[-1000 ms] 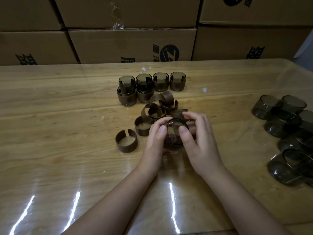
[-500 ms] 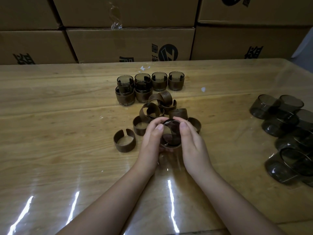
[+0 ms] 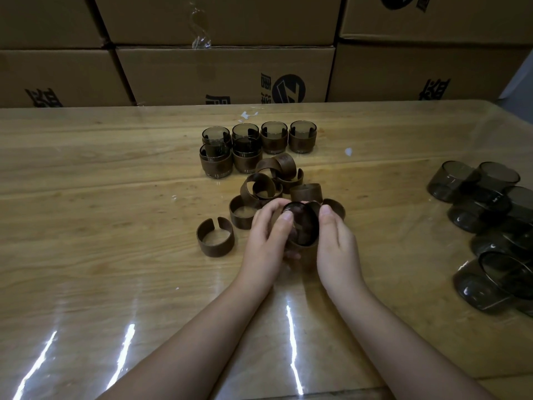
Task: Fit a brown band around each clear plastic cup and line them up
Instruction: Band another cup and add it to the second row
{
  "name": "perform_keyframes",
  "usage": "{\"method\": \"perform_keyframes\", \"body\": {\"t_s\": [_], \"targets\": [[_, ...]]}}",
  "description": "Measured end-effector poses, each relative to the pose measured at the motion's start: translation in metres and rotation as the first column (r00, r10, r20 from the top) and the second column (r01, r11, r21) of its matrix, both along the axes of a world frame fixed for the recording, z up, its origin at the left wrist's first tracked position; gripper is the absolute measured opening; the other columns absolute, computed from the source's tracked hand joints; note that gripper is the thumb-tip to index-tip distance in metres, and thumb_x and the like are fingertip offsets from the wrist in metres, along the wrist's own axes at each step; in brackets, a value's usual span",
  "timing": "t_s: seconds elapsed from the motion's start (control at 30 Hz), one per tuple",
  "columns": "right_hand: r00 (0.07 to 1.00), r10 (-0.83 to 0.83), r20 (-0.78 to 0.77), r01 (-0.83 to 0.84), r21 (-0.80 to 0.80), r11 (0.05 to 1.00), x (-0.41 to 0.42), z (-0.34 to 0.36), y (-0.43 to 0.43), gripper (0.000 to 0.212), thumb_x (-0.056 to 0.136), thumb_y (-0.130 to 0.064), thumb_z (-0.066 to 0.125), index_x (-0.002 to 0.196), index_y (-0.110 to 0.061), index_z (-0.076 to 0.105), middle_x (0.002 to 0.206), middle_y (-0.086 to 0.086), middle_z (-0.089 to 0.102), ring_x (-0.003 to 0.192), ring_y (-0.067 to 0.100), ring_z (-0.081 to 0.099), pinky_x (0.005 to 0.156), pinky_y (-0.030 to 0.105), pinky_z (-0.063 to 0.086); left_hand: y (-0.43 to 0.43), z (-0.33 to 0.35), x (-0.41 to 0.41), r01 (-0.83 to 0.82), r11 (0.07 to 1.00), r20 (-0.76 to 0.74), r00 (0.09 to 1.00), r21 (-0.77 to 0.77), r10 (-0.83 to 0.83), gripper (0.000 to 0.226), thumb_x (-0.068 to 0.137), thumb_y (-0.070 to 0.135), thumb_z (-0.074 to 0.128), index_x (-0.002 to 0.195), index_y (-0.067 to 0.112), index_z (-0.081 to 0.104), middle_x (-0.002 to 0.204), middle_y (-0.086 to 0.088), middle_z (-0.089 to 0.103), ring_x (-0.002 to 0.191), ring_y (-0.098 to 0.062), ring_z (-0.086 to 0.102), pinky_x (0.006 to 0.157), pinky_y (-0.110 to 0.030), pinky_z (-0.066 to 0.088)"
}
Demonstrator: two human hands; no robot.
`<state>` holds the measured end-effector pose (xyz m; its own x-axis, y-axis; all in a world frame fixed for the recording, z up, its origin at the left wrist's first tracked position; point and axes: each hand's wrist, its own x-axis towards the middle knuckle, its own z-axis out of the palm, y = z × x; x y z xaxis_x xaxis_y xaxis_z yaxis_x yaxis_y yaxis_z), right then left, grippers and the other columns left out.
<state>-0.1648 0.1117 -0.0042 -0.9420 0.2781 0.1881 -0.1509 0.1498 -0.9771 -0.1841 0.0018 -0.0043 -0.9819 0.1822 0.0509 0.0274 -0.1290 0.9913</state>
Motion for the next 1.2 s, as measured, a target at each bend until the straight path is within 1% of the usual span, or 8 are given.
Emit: {"method": "perform_keyframes", "body": {"t_s": [0.13, 0.3, 0.47, 0.63, 0.73, 0.93, 1.1, 1.2], "targets": [[0.999, 0.045, 0.015, -0.045, -0.026, 0.999, -0.003, 0.004, 0.002, 0.033, 0.104, -0.026, 0.034, 0.092, -0.032, 0.063, 0.084, -0.009, 0.069, 0.081, -0.006, 0.063, 0.064, 0.005, 0.045, 0.000, -0.001, 0.000, -0.017, 1.000, 0.007, 1.000, 0.022, 0.017, 0.057, 0.066, 0.061, 0.054, 0.114, 0.031, 0.056, 0.129, -0.016, 0.052, 0.104, -0.032, 0.064, 0.062, -0.033, 0.057], [0.977, 0.197, 0.080, -0.170, -0.255, 0.952, -0.002, 0.006, 0.000, 0.029, 0.098, -0.044, 0.043, 0.107, -0.027, 0.065, 0.101, -0.006, 0.072, 0.089, -0.001, 0.067, 0.063, 0.012, 0.052, -0.006, 0.000, -0.002, 0.046, 0.961, 0.056, 0.996, 0.272, -0.064, 0.066, 0.074, 0.052, 0.056, 0.127, 0.012, 0.052, 0.118, -0.016, 0.063, 0.094, -0.031, 0.067, 0.058, -0.035, 0.054], [0.936, 0.293, 0.195, -0.208, -0.365, 0.907, -0.004, 0.005, -0.001, 0.063, 0.080, -0.065, 0.047, 0.129, -0.026, 0.056, 0.120, 0.000, 0.067, 0.114, 0.018, 0.062, 0.091, 0.042, 0.053, -0.006, 0.004, -0.005, 0.104, 0.924, 0.185, 0.966, 0.368, -0.182, 0.067, 0.083, 0.055, 0.046, 0.118, 0.000, 0.061, 0.107, -0.025, 0.066, 0.092, -0.035, 0.065, 0.070, -0.043, 0.054], [0.932, 0.314, 0.182, -0.207, -0.443, 0.872, -0.005, 0.008, 0.001, 0.064, 0.082, -0.064, 0.054, 0.129, -0.020, 0.057, 0.122, 0.005, 0.067, 0.116, 0.022, 0.062, 0.095, 0.047, 0.052, -0.005, 0.004, -0.006, 0.089, 0.919, 0.222, 0.957, 0.385, -0.186, 0.062, 0.084, 0.053, 0.045, 0.118, 0.004, 0.062, 0.109, -0.021, 0.069, 0.092, -0.030, 0.069, 0.067, -0.040, 0.058], [0.932, 0.325, 0.160, -0.193, -0.538, 0.820, -0.005, 0.010, 0.002, 0.067, 0.079, -0.053, 0.055, 0.132, -0.012, 0.054, 0.127, 0.013, 0.063, 0.123, 0.030, 0.055, 0.105, 0.051, 0.039, -0.006, 0.005, -0.006, 0.101, 0.913, 0.207, 0.959, 0.396, -0.196, 0.057, 0.089, 0.054, 0.045, 0.115, 0.008, 0.064, 0.109, -0.018, 0.070, 0.093, -0.029, 0.069, 0.065, -0.037, 0.058], [0.939, 0.317, 0.136, -0.132, -0.707, 0.695, -0.007, 0.010, 0.004, 0.055, 0.079, -0.031, 0.060, 0.129, -0.010, 0.056, 0.124, 0.017, 0.063, 0.119, 0.035, 0.055, 0.094, 0.043, 0.037, -0.008, 0.005, -0.007, 0.134, 0.892, 0.201, 0.950, 0.433, -0.240, 0.046, 0.089, 0.047, 0.045, 0.106, 0.012, 0.069, 0.102, -0.014, 0.072, 0.089, -0.029, 0.070, 0.062, -0.036, 0.059], [0.922, 0.374, 0.097, -0.156, -0.793, 0.589, -0.009, 0.012, 0.008, 0.049, 0.074, -0.019, 0.062, 0.123, -0.015, 0.058, 0.107, 0.011, 0.071, 0.106, 0.026, 0.060, 0.103, 0.043, 0.039, -0.011, 0.005, -0.009, 0.134, 0.860, 0.213, 0.939, 0.493, -0.268, 0.057, 0.085, 0.041, 0.050, 0.127, 0.003, 0.053, 0.107, -0.016, 0.069, 0.088, -0.034, 0.070, 0.062, -0.040, 0.059], [0.909, 0.413, 0.049, -0.211, -0.801, 0.560, -0.008, 0.013, 0.011, 0.044, 0.075, -0.017, 0.061, 0.119, -0.015, 0.059, 0.103, 0.008, 0.072, 0.097, 0.020, 0.066, 0.092, 0.035, 0.047, -0.014, 0.004, -0.012, 0.118, 0.843, 0.226, 0.936, 0.525, -0.271, 0.056, 0.080, 0.038, 0.056, 0.128, 0.009, 0.054, 0.119, -0.018, 0.064, 0.095, -0.040, 0.067, 0.065, -0.045, 0.059]]}}
